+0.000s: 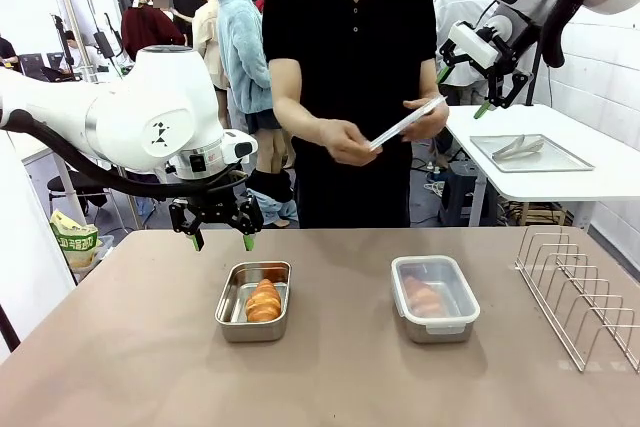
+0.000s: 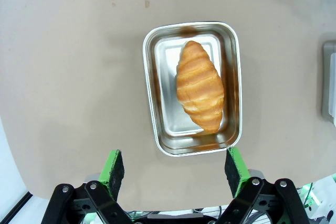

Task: Place the bread in airtight containers.
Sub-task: Release when the human grabs the Airtight Container lid.

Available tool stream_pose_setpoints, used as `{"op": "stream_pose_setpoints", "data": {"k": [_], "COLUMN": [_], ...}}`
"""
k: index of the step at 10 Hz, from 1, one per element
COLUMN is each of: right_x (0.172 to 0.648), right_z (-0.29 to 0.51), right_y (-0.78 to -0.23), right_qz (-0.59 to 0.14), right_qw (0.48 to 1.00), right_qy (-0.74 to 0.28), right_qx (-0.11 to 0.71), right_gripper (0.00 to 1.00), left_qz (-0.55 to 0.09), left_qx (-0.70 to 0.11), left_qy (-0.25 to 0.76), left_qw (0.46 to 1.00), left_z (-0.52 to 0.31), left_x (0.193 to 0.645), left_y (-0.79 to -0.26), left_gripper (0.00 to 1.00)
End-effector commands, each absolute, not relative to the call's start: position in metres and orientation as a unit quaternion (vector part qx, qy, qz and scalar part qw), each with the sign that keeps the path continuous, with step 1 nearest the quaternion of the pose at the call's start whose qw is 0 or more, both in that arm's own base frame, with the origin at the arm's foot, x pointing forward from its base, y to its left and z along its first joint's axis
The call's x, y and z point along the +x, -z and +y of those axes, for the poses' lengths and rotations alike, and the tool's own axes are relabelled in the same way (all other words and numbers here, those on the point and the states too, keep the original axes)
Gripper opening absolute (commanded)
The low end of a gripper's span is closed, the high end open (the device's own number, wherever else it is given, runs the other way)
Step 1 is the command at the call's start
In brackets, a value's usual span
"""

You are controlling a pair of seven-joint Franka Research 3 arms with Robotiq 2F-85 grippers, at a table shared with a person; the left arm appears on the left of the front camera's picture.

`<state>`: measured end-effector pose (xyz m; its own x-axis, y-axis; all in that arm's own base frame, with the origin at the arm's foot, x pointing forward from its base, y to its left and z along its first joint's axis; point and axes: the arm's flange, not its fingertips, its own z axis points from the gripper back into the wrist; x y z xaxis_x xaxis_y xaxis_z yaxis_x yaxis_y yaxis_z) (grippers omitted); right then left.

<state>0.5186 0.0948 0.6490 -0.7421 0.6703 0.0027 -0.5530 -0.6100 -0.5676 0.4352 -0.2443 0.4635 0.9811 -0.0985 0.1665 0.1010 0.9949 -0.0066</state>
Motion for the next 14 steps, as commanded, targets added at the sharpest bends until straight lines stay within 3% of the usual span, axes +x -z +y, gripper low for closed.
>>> {"op": "stream_pose_setpoints", "data": {"k": [1, 14], "right_x": [0.5188, 0.5188], "right_z": [0.0938, 0.0938], "right_y": [-0.6495, -0.6495], "right_qz": [-0.283, -0.283], "right_qw": [0.342, 0.342], "right_qy": [-0.890, -0.890], "right_qx": [-0.105, -0.105], "right_gripper": [1.00, 1.00], "left_qz": [-0.084, -0.084], "left_qx": [-0.009, -0.009], "left_qy": [0.048, 0.048], "left_qw": [0.995, 0.995], "left_z": [-0.2440, -0.2440], "left_x": [0.4354, 0.4354], "left_y": [-0.4646, -0.4646], "left_gripper": [1.00, 1.00]}}
